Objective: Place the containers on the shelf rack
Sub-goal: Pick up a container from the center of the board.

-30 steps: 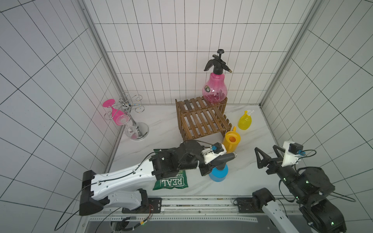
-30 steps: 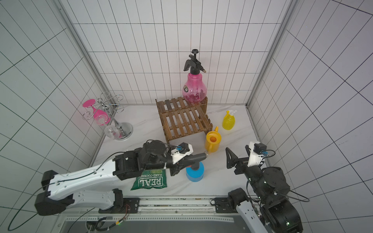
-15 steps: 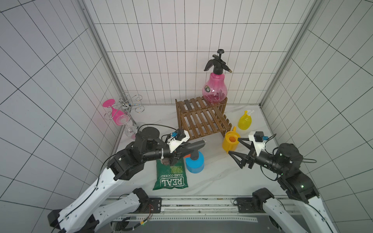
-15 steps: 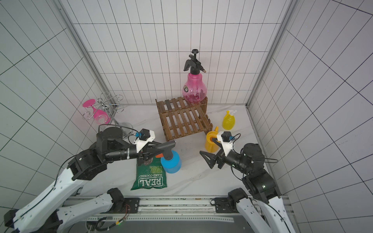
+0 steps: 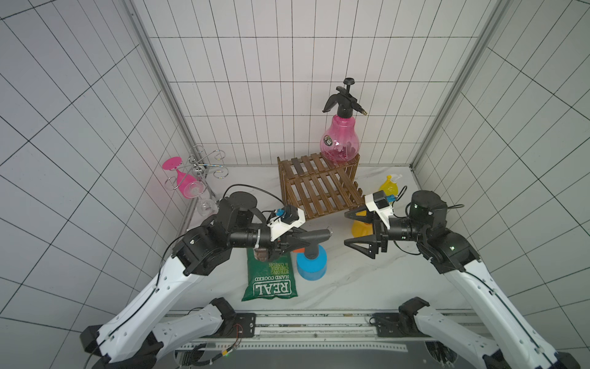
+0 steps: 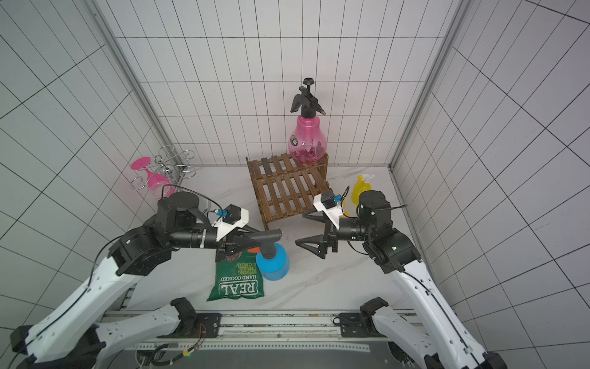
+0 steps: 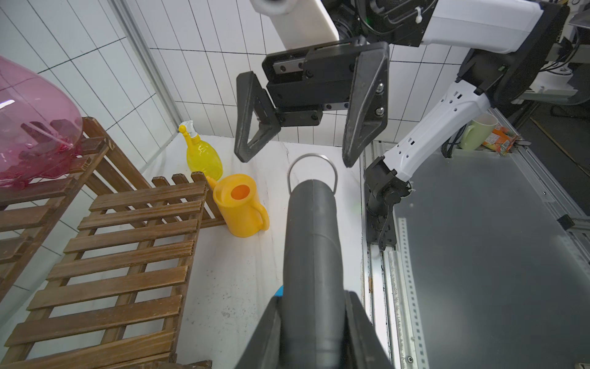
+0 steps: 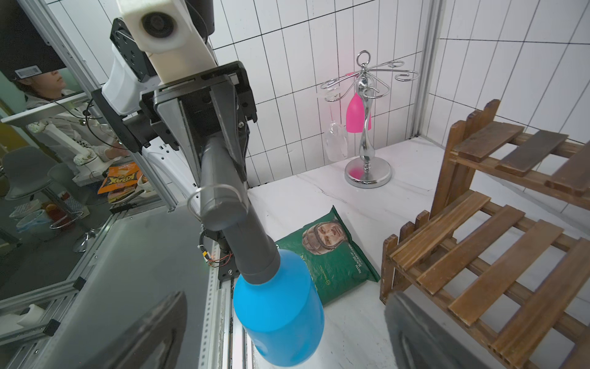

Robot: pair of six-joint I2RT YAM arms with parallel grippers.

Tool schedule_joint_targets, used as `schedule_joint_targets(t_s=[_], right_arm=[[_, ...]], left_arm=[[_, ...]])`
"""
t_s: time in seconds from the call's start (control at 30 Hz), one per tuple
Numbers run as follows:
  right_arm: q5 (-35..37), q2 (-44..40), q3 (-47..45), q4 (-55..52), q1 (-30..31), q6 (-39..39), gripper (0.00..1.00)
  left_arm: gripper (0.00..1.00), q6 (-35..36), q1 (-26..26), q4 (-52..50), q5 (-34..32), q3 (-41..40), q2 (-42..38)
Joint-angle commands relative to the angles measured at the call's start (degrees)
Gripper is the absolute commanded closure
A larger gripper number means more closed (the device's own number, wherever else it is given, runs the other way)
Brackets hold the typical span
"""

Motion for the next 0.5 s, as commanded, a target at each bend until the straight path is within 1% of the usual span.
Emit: schedule_joint_targets(t_s=[0.0, 0.13, 0.27, 0.37, 0.47], right_arm=[[-1.4, 2.5, 2.2, -0.8, 3.3, -2.3, 0.01], [-0.1, 5.5, 3.5, -3.2, 7.2, -4.8, 0.01], [1.9, 7.1, 3.6, -2.8, 9.8, -5.9, 0.01], [2.4, 7.7, 3.3, -0.7, 11.2, -5.7, 0.06], [2.8, 8.5, 3.1, 0.9, 12.7, -5.5, 0.13]], left_arm=[[1.00, 0.8, 0.3, 3.7, 3.7, 1.9, 0.6], [1.00, 0.7, 0.3, 5.3, 4.5, 2.5, 1.7], [1.00, 0.1, 0.4, 6.6, 5.5, 2.9, 2.2], [1.00, -0.4, 0.4, 7.4, 6.1, 2.8, 2.5], [1.00, -0.8, 0.4, 8.1, 6.2, 2.8, 2.4]])
